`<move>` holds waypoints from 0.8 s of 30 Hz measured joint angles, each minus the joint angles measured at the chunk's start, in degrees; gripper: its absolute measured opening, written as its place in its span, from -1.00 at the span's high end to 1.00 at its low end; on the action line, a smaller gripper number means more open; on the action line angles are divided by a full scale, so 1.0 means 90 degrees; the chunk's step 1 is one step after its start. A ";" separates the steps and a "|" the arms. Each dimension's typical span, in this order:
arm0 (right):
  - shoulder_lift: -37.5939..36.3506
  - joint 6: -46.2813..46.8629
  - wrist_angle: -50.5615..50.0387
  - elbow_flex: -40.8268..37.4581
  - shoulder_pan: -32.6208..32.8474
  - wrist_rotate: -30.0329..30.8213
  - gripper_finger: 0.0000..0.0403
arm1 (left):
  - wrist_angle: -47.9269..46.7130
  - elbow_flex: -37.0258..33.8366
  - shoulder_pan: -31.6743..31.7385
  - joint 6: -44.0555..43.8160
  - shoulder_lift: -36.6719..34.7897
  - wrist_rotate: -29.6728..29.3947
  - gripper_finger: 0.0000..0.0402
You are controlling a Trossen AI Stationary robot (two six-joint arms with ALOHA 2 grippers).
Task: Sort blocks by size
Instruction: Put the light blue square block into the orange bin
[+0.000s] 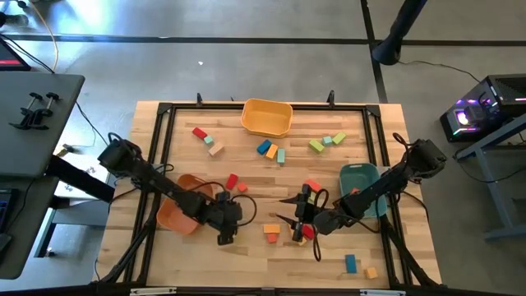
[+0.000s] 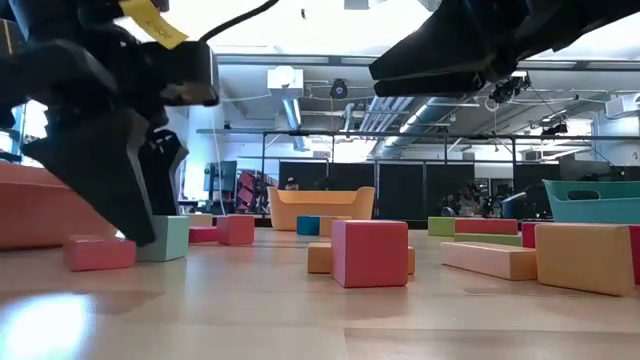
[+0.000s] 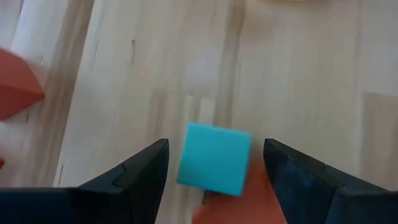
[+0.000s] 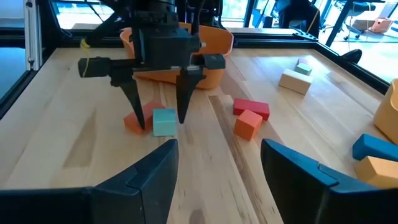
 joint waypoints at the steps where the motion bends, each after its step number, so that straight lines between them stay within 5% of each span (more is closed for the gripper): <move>1: 0.0000 -0.0001 -0.0018 0.0000 0.0000 -0.0002 -0.11 | 0.0008 0.0000 0.0004 0.0001 0.0020 -0.0004 -0.24; 8: 0.0000 0.0097 -0.0036 0.0000 0.0018 -0.0002 -0.11 | 0.0077 0.0000 0.0156 0.0188 0.0104 0.0004 -0.03; 16: 0.0000 0.0275 -0.0092 0.0000 0.0019 0.0001 -0.11 | 0.0203 0.0000 0.0386 0.0343 0.0108 0.0049 0.49; 24: 0.0000 0.0341 -0.0092 0.0002 0.0019 0.0003 -0.11 | -0.0191 0.0441 0.0384 0.0493 -0.0218 -0.0486 0.49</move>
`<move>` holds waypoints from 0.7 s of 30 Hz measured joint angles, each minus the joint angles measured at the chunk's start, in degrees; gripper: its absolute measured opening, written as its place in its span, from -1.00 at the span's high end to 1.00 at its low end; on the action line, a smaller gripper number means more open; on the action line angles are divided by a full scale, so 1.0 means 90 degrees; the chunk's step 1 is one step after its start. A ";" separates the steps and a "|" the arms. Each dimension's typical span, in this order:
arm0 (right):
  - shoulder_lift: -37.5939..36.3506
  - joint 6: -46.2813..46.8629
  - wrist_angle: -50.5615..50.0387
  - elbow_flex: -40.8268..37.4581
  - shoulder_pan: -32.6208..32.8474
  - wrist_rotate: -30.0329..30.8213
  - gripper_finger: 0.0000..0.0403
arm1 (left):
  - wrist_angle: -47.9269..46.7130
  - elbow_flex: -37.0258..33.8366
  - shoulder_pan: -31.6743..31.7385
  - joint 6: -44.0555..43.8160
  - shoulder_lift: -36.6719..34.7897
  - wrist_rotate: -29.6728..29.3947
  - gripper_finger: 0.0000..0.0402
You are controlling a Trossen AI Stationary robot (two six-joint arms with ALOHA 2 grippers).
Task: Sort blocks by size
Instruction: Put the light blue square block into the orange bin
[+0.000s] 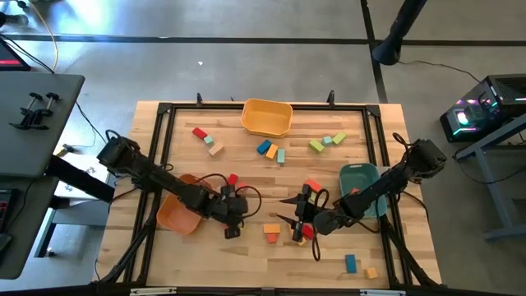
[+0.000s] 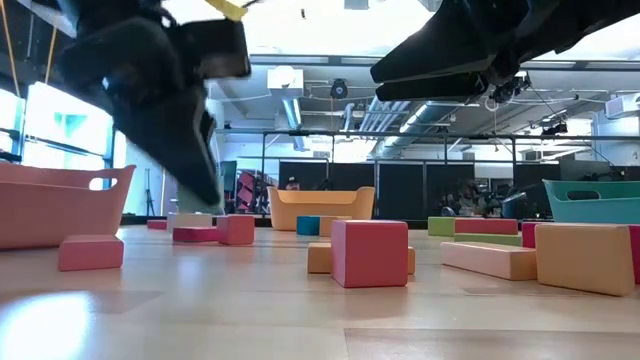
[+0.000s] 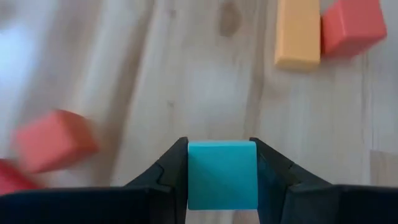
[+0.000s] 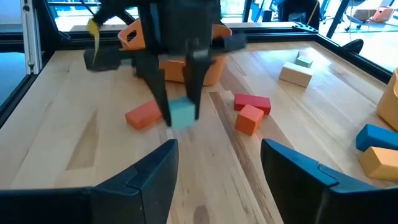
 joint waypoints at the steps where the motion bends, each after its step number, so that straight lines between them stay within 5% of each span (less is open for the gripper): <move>1: 0.0000 0.0001 0.0000 0.0000 0.0000 0.0000 -0.11 | -0.0145 0.0109 -0.0029 0.0026 -0.0091 -0.0160 0.49; 10: -0.0002 0.0170 -0.0131 0.0002 0.0000 0.0002 -0.11 | -0.2660 0.0711 -0.0569 -0.0987 -0.1382 -0.1597 0.49; 16: -0.0005 0.0111 -0.0129 0.0002 0.0000 0.0013 -0.11 | -0.5370 0.0630 -0.0784 -0.3574 -0.1736 -0.0727 0.49; 21: -0.0005 0.0144 -0.0178 0.0002 0.0000 0.0022 -0.11 | -0.4766 -0.0241 -0.0775 -0.3940 -0.1778 0.0621 0.44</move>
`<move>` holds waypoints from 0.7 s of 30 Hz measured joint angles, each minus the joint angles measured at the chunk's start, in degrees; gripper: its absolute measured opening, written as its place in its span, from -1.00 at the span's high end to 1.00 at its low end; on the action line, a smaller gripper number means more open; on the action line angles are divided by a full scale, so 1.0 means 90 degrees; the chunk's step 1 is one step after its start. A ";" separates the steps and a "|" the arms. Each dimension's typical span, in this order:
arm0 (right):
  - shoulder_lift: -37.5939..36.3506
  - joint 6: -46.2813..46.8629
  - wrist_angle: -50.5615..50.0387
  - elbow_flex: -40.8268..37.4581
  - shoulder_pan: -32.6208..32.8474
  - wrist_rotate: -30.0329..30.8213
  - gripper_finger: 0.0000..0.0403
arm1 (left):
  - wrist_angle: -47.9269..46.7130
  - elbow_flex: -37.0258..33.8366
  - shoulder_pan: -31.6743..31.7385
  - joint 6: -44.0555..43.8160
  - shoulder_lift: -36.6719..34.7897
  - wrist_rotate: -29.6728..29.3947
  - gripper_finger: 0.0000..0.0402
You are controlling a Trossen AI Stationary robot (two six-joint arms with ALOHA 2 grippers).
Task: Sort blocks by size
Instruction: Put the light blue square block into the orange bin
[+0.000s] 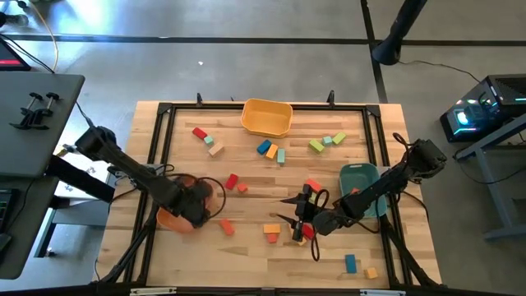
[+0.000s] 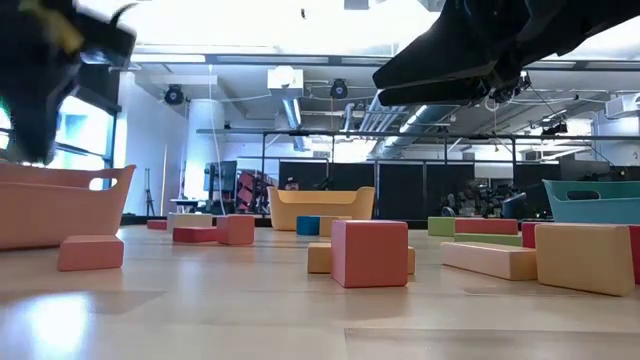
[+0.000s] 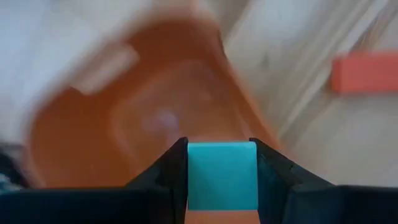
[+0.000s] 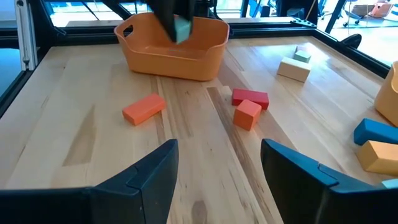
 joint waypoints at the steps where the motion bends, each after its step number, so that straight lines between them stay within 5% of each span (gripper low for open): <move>1: 0.0000 0.0013 -0.0024 0.0000 0.0000 0.0000 -0.11 | 0.0266 -0.0223 0.0014 -0.0021 0.0002 0.0207 0.43; 11: -0.0005 0.0125 -0.0163 0.0000 0.0000 0.0024 -0.11 | 0.1342 -0.1363 0.0007 -0.0209 0.0002 0.0854 0.34; 21: -0.0103 0.0074 -0.0319 0.0000 0.0250 0.0276 -0.11 | 0.1345 -0.1312 0.0044 0.0228 -0.0089 0.1065 -0.10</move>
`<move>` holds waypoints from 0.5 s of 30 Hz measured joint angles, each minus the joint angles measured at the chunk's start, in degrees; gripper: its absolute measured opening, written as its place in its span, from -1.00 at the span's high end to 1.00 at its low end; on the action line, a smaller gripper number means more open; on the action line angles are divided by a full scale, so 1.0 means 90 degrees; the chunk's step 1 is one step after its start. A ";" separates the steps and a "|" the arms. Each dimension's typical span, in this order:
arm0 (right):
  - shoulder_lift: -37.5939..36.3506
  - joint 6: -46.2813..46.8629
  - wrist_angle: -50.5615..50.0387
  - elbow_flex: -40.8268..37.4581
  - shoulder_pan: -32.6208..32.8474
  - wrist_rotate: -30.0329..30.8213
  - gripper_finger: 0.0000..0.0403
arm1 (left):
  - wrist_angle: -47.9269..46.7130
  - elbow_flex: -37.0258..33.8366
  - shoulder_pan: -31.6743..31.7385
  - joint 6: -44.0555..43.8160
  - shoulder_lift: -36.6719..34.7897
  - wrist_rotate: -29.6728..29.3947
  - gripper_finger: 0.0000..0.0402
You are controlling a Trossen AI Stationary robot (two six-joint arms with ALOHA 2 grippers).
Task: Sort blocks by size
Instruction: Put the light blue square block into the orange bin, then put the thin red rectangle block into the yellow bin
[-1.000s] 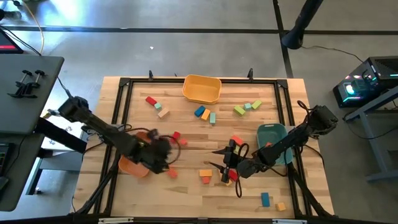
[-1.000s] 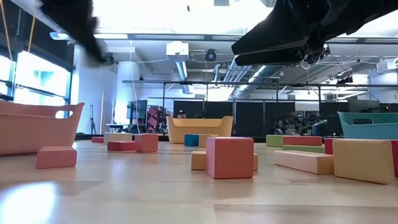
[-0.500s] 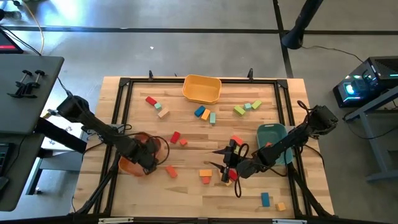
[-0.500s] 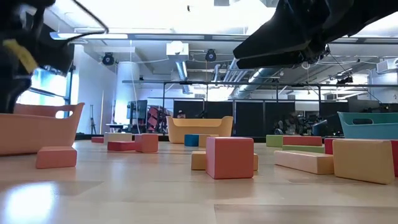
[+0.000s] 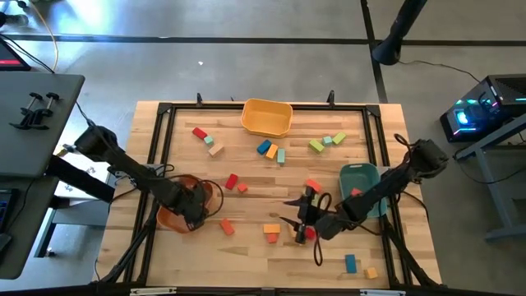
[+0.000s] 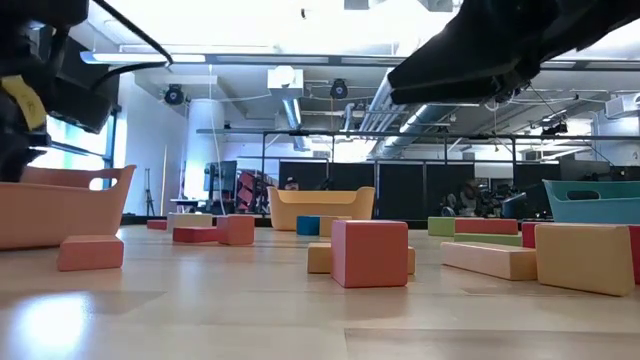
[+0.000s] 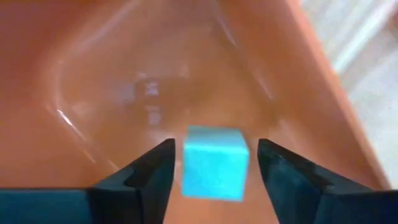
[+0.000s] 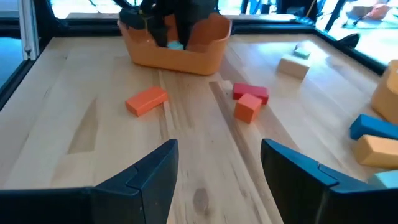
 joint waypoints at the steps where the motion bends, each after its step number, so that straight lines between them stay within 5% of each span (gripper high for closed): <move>1: -0.0049 -0.0002 -0.0051 0.0000 0.0049 0.0131 -0.11 | -0.0017 0.0049 0.0000 0.0083 -0.0050 0.0079 -0.12; 9: -0.0443 -0.0004 -0.0492 0.0000 0.0361 0.1017 -0.11 | 0.0028 0.1119 0.0005 0.1003 -0.0780 -0.0442 -0.17; 15: -0.0451 0.0032 -0.0535 0.0000 0.0357 0.1089 -0.11 | 0.2210 0.1501 -0.0038 0.3482 -0.1044 -0.1617 -0.17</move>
